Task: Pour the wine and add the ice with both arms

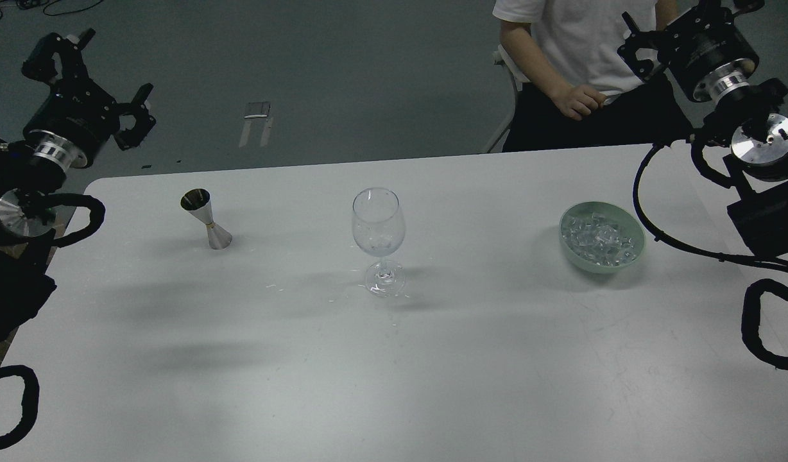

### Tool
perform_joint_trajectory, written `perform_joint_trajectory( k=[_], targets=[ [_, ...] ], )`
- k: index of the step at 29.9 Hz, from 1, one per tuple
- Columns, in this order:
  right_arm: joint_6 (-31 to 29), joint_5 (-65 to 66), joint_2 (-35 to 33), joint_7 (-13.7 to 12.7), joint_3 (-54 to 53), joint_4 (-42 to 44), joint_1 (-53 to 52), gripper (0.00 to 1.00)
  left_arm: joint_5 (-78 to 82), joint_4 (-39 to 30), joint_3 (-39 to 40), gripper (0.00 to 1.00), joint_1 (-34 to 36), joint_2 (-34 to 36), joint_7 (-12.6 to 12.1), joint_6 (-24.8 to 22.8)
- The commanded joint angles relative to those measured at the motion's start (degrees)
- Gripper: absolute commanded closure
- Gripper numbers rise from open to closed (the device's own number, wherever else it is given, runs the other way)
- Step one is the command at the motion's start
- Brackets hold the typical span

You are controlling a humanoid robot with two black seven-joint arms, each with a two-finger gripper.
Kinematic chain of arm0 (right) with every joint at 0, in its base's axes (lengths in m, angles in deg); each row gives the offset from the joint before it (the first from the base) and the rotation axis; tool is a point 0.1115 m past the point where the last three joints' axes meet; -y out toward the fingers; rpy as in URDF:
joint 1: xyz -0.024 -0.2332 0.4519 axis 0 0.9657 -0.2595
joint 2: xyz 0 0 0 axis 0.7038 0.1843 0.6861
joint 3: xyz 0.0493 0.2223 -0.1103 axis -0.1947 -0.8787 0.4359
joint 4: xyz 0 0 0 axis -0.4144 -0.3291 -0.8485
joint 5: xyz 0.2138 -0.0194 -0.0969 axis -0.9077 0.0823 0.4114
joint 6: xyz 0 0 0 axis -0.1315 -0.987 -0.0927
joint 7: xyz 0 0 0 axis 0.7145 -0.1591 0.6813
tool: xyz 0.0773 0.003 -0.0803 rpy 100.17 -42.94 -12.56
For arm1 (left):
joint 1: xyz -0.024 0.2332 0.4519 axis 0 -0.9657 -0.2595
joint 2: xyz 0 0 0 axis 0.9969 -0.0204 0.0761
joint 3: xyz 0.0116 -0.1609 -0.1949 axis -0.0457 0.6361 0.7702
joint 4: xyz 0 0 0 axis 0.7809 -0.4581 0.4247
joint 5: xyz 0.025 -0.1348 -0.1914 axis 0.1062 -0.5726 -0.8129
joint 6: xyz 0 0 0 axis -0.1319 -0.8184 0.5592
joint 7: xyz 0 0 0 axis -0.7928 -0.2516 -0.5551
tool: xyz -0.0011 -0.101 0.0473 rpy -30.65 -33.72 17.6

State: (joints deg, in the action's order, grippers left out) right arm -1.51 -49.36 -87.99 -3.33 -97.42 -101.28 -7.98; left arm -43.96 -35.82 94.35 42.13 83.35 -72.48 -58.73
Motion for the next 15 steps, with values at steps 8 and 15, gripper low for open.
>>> perform_joint_trajectory(
  k=[8, 15],
  targets=[
    [0.29, -0.03, 0.01, -0.01, -0.52, -0.01, -0.28, 0.00, 0.06, 0.17, -0.04, 0.02, 0.55, 0.16, 0.93, 0.00],
    [0.29, -0.03, -0.51, -0.10, -0.34, -0.01, -1.25, 0.00, -0.55, 0.26, 0.31, 0.02, 0.73, -0.10, 0.67, 0.00]
  ],
)
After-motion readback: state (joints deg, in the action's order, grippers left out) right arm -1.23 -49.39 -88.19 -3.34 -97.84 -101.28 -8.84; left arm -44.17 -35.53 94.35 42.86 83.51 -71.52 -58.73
